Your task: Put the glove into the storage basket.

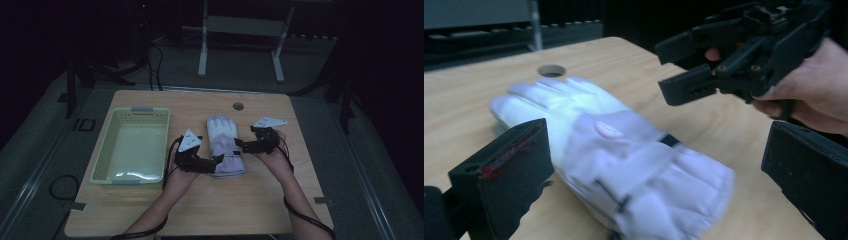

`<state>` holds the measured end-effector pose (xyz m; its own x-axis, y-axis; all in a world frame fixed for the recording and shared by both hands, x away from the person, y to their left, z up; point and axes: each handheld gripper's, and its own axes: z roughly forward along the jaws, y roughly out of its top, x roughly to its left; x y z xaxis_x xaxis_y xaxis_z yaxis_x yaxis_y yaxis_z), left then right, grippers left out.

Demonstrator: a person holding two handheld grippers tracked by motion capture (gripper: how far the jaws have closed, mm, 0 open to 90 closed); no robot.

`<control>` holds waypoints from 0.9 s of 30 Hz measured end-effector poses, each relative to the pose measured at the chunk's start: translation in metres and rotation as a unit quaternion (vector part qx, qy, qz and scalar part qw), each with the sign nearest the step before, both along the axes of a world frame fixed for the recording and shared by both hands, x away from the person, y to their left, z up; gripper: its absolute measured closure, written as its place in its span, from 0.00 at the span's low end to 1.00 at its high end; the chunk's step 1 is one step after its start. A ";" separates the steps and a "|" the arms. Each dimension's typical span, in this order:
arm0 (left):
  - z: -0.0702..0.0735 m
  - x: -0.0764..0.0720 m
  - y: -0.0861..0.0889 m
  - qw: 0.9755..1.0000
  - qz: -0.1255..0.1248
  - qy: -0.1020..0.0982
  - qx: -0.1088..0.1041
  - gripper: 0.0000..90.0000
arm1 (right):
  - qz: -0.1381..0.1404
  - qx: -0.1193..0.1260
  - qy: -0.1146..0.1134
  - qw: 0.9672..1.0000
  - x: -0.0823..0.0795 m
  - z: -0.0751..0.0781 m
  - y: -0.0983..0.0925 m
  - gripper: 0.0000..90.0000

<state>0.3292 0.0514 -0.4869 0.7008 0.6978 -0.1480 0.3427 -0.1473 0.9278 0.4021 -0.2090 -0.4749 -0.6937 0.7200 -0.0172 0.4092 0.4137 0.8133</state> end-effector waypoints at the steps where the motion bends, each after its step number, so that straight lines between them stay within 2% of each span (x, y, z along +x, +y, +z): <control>1: -0.002 0.004 -0.001 1.000 0.002 0.003 0.004 0.00 | 0.002 0.000 -0.005 1.000 0.002 -0.002 0.000 0.23; 5: -0.012 0.010 -0.004 1.000 0.012 0.014 0.005 0.00 | 0.001 -0.003 -0.011 1.000 0.009 -0.011 0.000 0.27; 6: -0.020 0.013 -0.007 0.999 0.020 0.030 0.006 0.00 | -0.001 -0.011 -0.016 1.000 0.009 -0.014 0.001 0.28; 7: -0.026 0.013 -0.009 0.999 0.024 0.037 0.008 0.00 | -0.002 -0.019 -0.017 1.000 0.011 -0.022 0.003 0.28; 8: -0.030 0.013 -0.012 0.998 0.029 0.043 0.022 0.00 | -0.002 -0.027 -0.013 1.000 0.011 -0.028 0.004 0.29; 10: -0.038 0.013 -0.018 0.995 0.059 0.062 0.050 0.10 | -0.003 -0.036 -0.009 0.999 0.011 -0.037 0.006 0.30; 13: -0.051 0.014 -0.021 0.992 0.053 0.098 0.059 0.11 | -0.003 -0.033 0.007 0.999 0.011 -0.048 0.006 0.30; 14: -0.056 0.015 -0.023 0.990 0.054 0.114 0.067 0.12 | -0.004 -0.033 0.009 0.999 0.011 -0.050 0.006 0.30; 17: -0.066 0.018 -0.023 0.986 0.046 0.151 0.062 0.13 | -0.010 -0.045 0.029 0.999 0.014 -0.057 0.006 0.31; 18: -0.067 0.019 -0.023 0.985 0.044 0.156 0.059 0.13 | -0.010 -0.052 0.027 0.998 0.013 -0.058 0.007 0.31; 19: -0.068 0.021 -0.023 0.983 0.042 0.166 0.060 0.13 | -0.010 -0.054 0.028 0.998 0.013 -0.059 0.008 0.31; 22: -0.072 0.023 -0.024 0.982 0.040 0.172 0.070 0.13 | -0.019 -0.048 0.064 0.997 0.018 -0.062 0.010 0.33; 24: -0.076 0.025 -0.024 0.980 0.037 0.186 0.066 0.13 | -0.025 -0.042 0.085 0.995 0.020 -0.064 0.011 0.34; 26: -0.078 0.026 -0.023 0.979 0.034 0.190 0.063 0.13 | -0.026 -0.028 0.104 0.994 0.022 -0.067 0.011 0.37; 27: -0.079 0.026 -0.023 0.979 0.034 0.190 0.062 0.13 | -0.022 -0.019 0.117 0.993 0.023 -0.068 0.009 0.43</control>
